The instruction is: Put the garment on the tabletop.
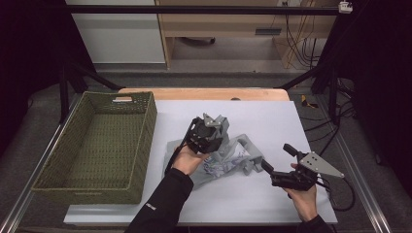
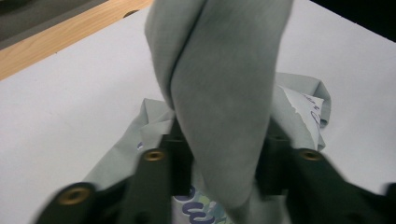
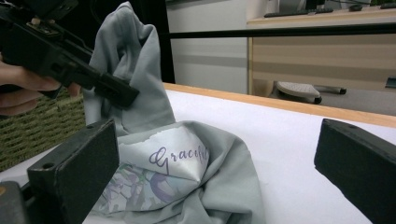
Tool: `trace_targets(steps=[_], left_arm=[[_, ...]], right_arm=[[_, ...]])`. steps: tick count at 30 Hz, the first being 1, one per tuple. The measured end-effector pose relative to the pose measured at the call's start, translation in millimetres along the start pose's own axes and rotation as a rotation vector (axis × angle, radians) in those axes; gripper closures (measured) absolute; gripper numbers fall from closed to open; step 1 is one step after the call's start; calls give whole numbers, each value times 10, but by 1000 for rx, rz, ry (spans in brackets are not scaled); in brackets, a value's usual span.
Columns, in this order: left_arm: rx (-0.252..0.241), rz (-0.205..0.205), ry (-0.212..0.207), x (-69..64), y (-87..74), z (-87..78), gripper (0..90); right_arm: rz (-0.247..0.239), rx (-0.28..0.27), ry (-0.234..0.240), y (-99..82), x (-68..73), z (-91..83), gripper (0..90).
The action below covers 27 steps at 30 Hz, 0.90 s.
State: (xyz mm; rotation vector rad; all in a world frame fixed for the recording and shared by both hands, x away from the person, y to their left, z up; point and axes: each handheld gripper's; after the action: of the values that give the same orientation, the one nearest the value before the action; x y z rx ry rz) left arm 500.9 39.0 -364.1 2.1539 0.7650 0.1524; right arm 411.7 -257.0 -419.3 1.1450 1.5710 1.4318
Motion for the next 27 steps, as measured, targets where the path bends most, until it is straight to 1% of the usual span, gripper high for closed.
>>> trace_targets(steps=[2,3,5,6,7,8,9,11,12,13,14,17,18,19,20,21,22,23,24,25,27], left_arm=[[-44,8,6,-8,-43,-28,462],[-64,11,8,-7,-56,-62,403],[-113,-3,-3,-6,-75,-135,297],[-119,11,5,-18,-80,-176,238],[-125,26,23,-35,-85,-217,202],[-136,34,22,-47,-92,-255,170],[-145,29,12,-57,-99,-290,144],[-170,44,22,-75,-126,-361,110],[-188,44,16,-81,-144,-389,103],[-188,44,16,-81,-144,-389,95],[-230,41,9,-85,-192,-441,90],[-279,48,-1,-88,-282,-493,69],[-279,48,-1,-88,-282,-493,68],[-307,57,2,-88,-356,-529,61],[-324,60,7,-84,-396,-552,56],[-324,60,7,-84,-396,-552,55],[-341,58,7,-84,-440,-574,55],[-351,61,7,-80,-481,-599,54],[-364,58,14,-81,-521,-623,54],[-386,53,8,-78,-603,-675,54],[-409,59,26,-94,-689,-716,55]], right_arm=[[-2,10,2,-8,9,1,5],[9,13,-3,-9,23,6,5],[9,17,-3,-13,28,13,5],[0,7,6,-18,24,19,5],[4,14,1,-19,33,20,5],[7,17,3,-21,35,19,5],[3,16,1,-23,34,22,5],[-1,17,-2,-25,34,25,5],[-4,16,0,-27,33,27,5],[-4,16,0,-27,33,27,5],[-2,15,1,-29,36,29,5],[2,18,0,-30,35,27,5],[-1,16,0,-29,30,27,5],[-3,15,-2,-30,27,28,4],[-11,7,3,-34,16,30,4],[-11,7,3,-34,16,30,4],[-13,7,4,-36,11,30,4],[2,15,1,-33,20,25,4],[5,15,-1,-33,21,28,4],[0,17,-3,-35,19,28,4],[6,17,-1,-34,23,24,4]])
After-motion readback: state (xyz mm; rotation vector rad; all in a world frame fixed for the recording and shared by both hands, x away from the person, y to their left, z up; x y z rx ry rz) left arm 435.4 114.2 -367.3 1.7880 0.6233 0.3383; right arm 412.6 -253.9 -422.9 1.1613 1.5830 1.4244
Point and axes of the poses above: each handheld gripper's, and its own axes: z roughly forward along the jaws, y roughly out of its top, x roughly to its left, and after that the axes turned 14 degrees about -y, right-handed
